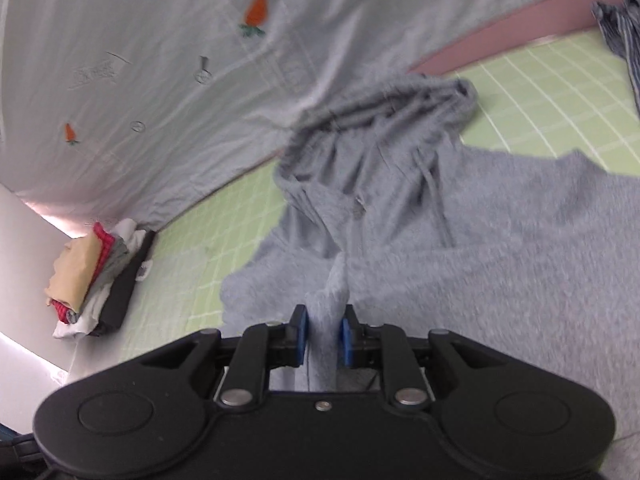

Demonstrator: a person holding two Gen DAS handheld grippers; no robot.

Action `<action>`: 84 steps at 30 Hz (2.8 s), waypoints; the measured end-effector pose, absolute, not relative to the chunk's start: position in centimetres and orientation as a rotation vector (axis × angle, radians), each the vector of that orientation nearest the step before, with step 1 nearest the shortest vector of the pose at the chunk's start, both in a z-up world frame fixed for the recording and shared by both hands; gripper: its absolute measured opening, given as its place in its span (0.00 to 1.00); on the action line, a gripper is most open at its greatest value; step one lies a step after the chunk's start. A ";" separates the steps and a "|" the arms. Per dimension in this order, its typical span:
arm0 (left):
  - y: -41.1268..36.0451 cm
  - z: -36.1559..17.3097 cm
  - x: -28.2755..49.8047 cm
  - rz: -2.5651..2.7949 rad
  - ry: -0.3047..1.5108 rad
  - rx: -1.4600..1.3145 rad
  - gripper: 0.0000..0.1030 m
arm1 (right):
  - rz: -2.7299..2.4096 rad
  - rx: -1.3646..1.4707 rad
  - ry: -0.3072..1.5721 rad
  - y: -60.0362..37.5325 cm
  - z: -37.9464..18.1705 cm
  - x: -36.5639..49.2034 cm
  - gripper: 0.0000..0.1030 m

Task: Fold clothes

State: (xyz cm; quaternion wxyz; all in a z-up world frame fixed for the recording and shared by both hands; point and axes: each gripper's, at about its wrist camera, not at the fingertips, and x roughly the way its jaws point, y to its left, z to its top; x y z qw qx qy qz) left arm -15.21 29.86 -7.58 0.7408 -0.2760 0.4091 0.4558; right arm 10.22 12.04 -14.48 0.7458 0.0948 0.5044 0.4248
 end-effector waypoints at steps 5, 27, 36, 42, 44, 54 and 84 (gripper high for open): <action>29.9 -7.9 -14.2 0.992 0.930 -0.581 0.85 | 0.880 0.368 1.196 9.8 -16.4 11.2 0.37; 26.7 -7.7 -4.5 0.733 1.000 -0.366 0.86 | 0.275 -0.102 0.868 -4.0 -15.1 12.6 1.00; 25.1 -9.1 -0.2 0.551 1.027 -0.367 0.85 | 0.200 -0.113 0.896 -5.1 -16.1 13.4 1.00; 24.5 -11.1 2.0 0.466 1.071 -0.358 0.74 | 0.190 -0.124 0.917 -4.8 -16.4 13.7 1.00; 24.5 -11.6 2.4 0.459 1.078 -0.363 0.66 | 0.189 -0.127 0.923 -4.7 -16.5 13.8 1.00; 25.1 -12.6 2.6 0.454 1.068 -0.398 0.13 | 0.168 -0.131 0.922 -5.0 -16.2 13.9 1.00; 36.6 2.3 -9.6 0.837 0.509 -0.649 0.08 | 0.370 -0.220 0.895 -0.2 -15.4 10.5 1.00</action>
